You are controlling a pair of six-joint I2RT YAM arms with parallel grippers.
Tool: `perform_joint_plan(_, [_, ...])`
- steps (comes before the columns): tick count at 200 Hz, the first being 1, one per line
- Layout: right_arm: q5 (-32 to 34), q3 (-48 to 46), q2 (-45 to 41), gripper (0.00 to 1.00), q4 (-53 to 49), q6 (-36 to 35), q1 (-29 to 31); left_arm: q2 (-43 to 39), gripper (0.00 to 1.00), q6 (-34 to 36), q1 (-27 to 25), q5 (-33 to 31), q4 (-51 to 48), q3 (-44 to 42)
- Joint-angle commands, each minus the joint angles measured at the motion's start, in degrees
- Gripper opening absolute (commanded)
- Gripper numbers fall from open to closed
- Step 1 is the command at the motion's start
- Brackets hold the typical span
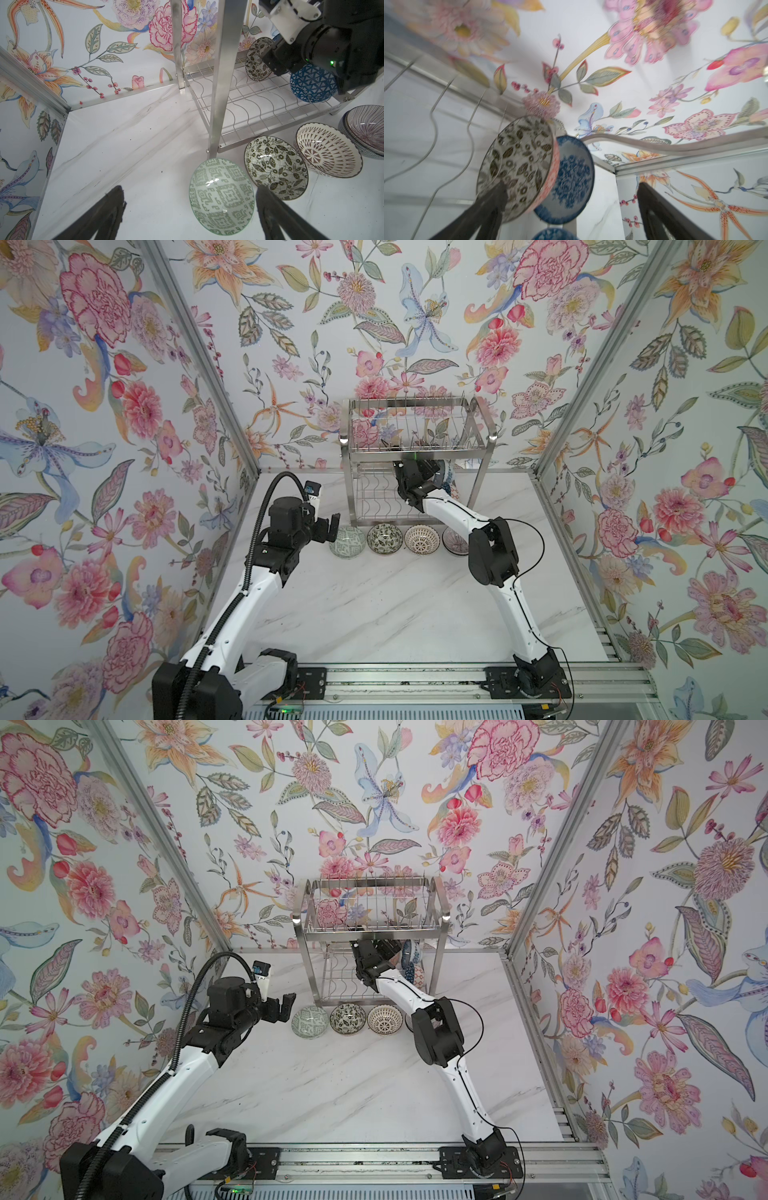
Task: Load the bowls into the dish rack
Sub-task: 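Set the bowl upright into a rack slot with the right gripper, then open and withdraw the right gripper while the left gripper moves toward the bowls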
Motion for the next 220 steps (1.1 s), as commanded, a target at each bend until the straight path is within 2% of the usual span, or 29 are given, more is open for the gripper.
perform_joint_plan(1, [-5.94,-9.60,-11.56,0.99,0.72,6.30,3.20,-1.61,0.99,-0.46,0.56,-0.08,-1.31,0.07])
perform_joint_plan(27, [-8.90,-22.17,-20.55,0.99,1.55,9.66,4.78,-2.25,0.99,-0.47,0.40,-0.09,-1.89,0.28])
perform_joint_plan(74, [-15.16,-37.00,-32.71,0.99,-3.84,14.89,6.26,-2.56,0.99,-0.48,-1.17,-1.66,-4.66,2.21])
perform_joint_plan(115, [-21.97,-48.50,-53.64,0.99,-13.19,20.64,6.95,-1.93,0.99,-0.26,-11.29,-12.35,-10.74,7.28])
perform_joint_plan(138, [-23.24,-50.74,-65.18,0.99,-21.84,24.65,6.74,-0.58,0.99,-4.19,-16.95,-12.40,-10.27,7.70])
perform_joint_plan(161, [-20.39,-52.39,-73.78,0.99,-28.60,26.29,6.01,4.20,0.99,-7.14,-23.14,-13.26,-5.62,7.02])
perform_joint_plan(177, [-19.03,-53.73,-78.42,0.99,-31.15,26.44,4.28,9.03,0.99,-8.54,-25.63,-12.61,-1.02,7.04])
perform_joint_plan(192, [-20.68,-55.62,-82.36,0.99,-32.20,25.97,1.76,14.06,0.99,-9.87,-26.62,-10.26,3.64,7.21])
perform_joint_plan(199, [-22.06,-56.61,-83.93,0.99,-32.53,26.06,-1.33,16.65,0.99,-10.45,-27.08,-9.06,4.72,8.13])
perform_joint_plan(220, [-27.33,-59.53,-87.96,0.99,-32.50,26.40,-6.82,23.74,0.99,-10.52,-29.09,-8.46,6.52,13.05])
